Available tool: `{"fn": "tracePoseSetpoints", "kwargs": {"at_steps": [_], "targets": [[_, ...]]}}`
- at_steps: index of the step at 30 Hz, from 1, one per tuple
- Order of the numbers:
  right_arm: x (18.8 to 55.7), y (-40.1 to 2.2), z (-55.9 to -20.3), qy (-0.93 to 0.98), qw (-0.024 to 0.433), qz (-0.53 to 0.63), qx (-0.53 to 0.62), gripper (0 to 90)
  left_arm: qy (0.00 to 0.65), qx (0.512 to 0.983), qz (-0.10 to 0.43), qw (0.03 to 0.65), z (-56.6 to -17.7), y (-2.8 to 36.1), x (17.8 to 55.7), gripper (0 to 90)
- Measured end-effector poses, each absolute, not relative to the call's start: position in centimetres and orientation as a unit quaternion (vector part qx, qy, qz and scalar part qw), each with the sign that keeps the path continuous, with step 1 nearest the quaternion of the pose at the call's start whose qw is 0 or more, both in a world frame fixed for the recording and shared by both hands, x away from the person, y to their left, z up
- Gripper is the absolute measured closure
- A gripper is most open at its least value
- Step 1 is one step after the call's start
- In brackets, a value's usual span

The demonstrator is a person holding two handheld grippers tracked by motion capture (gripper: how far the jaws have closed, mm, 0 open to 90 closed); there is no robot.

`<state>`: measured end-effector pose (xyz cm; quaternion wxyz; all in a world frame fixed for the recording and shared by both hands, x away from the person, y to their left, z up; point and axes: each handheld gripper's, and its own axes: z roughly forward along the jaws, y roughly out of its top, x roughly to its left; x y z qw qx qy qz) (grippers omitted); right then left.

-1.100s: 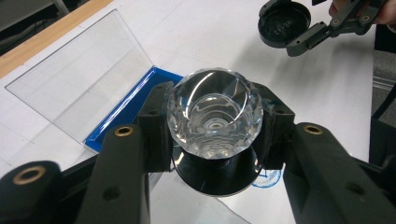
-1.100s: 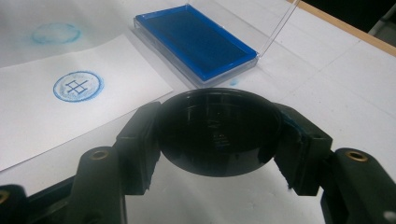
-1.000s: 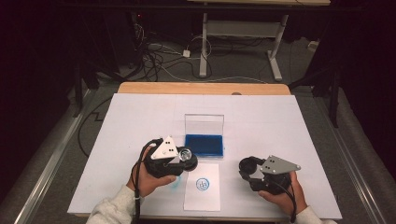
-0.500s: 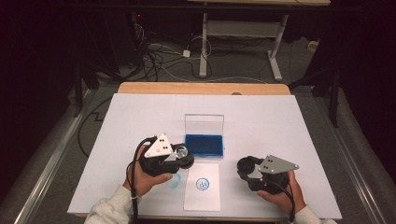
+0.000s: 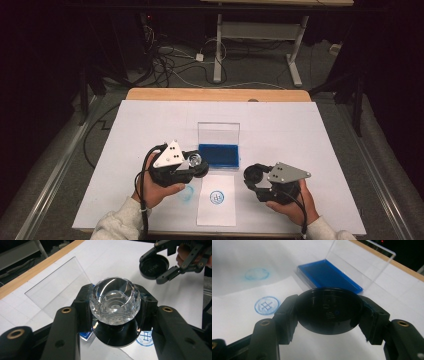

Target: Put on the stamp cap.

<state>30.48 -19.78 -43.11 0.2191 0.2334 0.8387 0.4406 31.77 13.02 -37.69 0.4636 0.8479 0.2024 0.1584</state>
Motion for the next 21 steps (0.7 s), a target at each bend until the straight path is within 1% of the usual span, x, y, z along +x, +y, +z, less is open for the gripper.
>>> {"fn": "tracePoseSetpoints", "kwargs": {"at_steps": [12,21], "targets": [[31.3,-16.0,-42.9,0.85,0.208,0.441,0.201,38.1,0.196,0.844,0.151,0.475,-37.6,12.2,32.0,54.3],[31.8,-13.6,-42.9,0.853,0.187,0.45,0.186,38.2,0.183,0.844,0.138,0.484,-37.6,11.3,32.1,54.4]]}}
